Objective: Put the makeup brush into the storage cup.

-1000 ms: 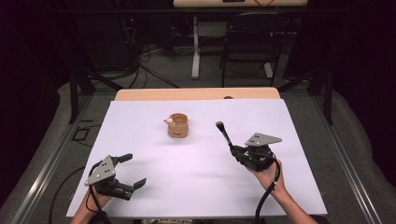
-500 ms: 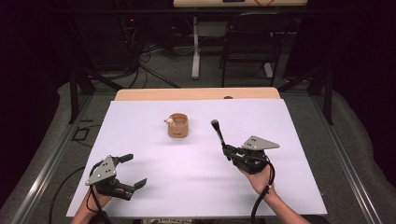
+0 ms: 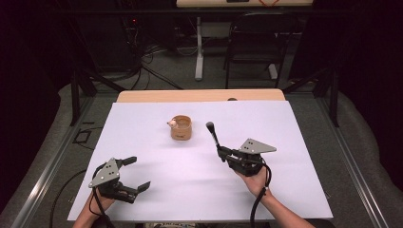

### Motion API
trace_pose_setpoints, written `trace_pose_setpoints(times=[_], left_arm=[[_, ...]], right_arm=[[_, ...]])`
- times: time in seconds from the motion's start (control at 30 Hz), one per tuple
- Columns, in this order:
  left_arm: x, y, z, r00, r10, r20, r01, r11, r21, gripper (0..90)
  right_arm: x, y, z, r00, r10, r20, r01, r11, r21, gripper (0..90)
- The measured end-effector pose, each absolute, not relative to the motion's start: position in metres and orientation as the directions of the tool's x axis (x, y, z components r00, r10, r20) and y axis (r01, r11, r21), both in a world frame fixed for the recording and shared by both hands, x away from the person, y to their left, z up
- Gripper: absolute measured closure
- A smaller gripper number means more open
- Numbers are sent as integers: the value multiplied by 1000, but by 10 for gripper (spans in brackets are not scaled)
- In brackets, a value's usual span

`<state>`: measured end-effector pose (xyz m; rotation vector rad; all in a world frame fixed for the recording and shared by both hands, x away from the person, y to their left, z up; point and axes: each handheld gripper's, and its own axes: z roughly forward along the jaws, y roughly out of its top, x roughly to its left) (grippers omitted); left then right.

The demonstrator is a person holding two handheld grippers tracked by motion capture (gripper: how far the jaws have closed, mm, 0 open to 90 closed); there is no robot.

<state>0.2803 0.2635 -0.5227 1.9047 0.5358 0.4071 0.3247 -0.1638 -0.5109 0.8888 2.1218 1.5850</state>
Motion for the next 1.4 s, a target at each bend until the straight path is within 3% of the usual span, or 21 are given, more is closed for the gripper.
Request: trace_pose_setpoints(times=[0.13, 0.17, 0.9, 1.07, 1.1, 1.4], left_arm=[[283, 260, -524, 844, 536, 23, 184, -329, 926, 2], [283, 260, -524, 844, 536, 23, 184, -329, 926, 2], [292, 247, -513, 820, 571, -26, 191, -231, 954, 2], [296, 237, -510, 813, 582, -33, 192, -215, 957, 3], [302, 220, -505, 814, 580, -25, 184, -216, 959, 3], [305, 213, -502, 825, 565, -32, 184, -215, 959, 3]], right_arm=[[326, -162, -512, -754, 650, 91, 260, 169, 951, 795], [327, -159, -514, -788, 609, 88, 218, 143, 966, 795], [329, -145, -516, -826, 558, 82, 203, 159, 966, 795], [329, -140, -517, -836, 543, 80, 200, 166, 965, 795], [329, -139, -517, -838, 541, 78, 199, 170, 965, 796], [330, -140, -512, -843, 533, 77, 185, 152, 971, 795]])
